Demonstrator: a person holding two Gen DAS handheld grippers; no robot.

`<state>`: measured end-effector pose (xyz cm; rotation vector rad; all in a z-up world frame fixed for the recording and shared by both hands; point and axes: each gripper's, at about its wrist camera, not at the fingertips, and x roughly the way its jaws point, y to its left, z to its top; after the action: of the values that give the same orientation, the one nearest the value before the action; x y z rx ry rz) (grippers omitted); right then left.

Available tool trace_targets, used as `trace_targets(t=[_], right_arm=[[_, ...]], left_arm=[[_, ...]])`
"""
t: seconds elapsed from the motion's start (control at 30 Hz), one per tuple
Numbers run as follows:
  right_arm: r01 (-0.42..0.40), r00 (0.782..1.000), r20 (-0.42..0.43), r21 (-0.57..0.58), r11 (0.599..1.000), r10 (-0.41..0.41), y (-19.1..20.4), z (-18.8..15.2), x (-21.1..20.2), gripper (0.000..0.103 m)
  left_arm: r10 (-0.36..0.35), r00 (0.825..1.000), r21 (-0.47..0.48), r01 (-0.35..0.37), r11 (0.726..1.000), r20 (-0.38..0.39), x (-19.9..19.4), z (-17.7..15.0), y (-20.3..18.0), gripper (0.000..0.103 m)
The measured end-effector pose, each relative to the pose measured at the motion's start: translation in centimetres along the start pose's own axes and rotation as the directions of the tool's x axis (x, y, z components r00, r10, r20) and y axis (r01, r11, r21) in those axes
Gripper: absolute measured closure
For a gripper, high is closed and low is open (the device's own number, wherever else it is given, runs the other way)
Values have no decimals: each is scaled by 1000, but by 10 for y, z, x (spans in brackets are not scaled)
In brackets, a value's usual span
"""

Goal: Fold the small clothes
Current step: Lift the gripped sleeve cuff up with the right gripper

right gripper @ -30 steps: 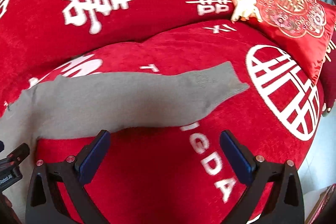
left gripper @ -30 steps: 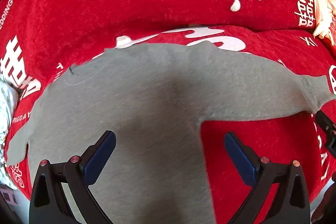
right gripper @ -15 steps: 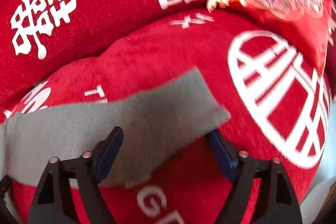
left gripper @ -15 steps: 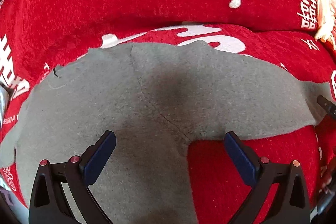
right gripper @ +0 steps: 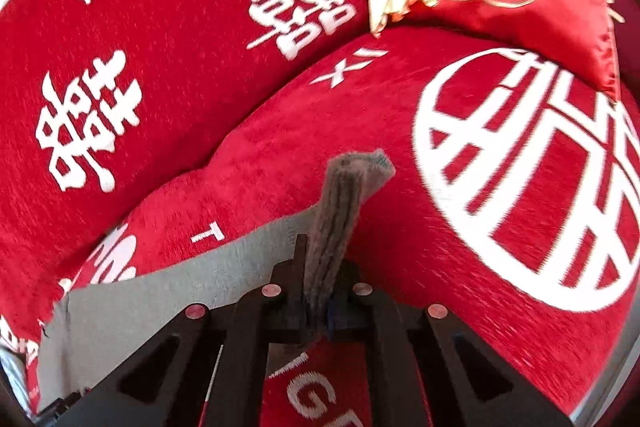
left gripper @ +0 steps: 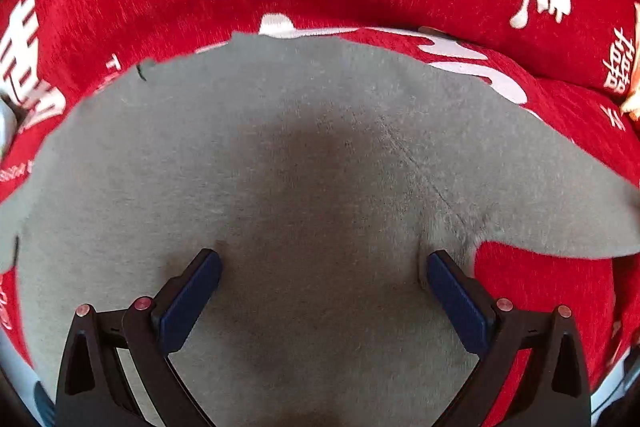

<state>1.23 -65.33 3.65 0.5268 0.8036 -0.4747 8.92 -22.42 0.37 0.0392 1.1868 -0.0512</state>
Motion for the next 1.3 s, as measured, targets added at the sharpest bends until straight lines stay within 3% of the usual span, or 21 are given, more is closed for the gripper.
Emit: trace_targets(t=[0.2,0.4,0.63,1.03,1.3], right_arm=[[-5,1000,2,-33,999,5,19,1,-26,97],[-17,999,41,-77,997,20,55,-2,-64,97],[-30,996,77,-140,990,41,113,-21,-99,97],[-6,987,151,-292,956,53,225,-55,-148,97],[-25,987,134,-387,922,83,304,-93,-152,97]], left_arm=[[-11,999,34,9,999,49,-31,-17,13,0],[-5,1000,-10,5,1000,31,-40,-43,65,0],[-6,1000,-102,8,995,26,-47,-67,125,0],[-85,995,-177,92,980,48,-50,-85,186,0],[-72,994,-259,90,962,78,-54,-94,241,0]])
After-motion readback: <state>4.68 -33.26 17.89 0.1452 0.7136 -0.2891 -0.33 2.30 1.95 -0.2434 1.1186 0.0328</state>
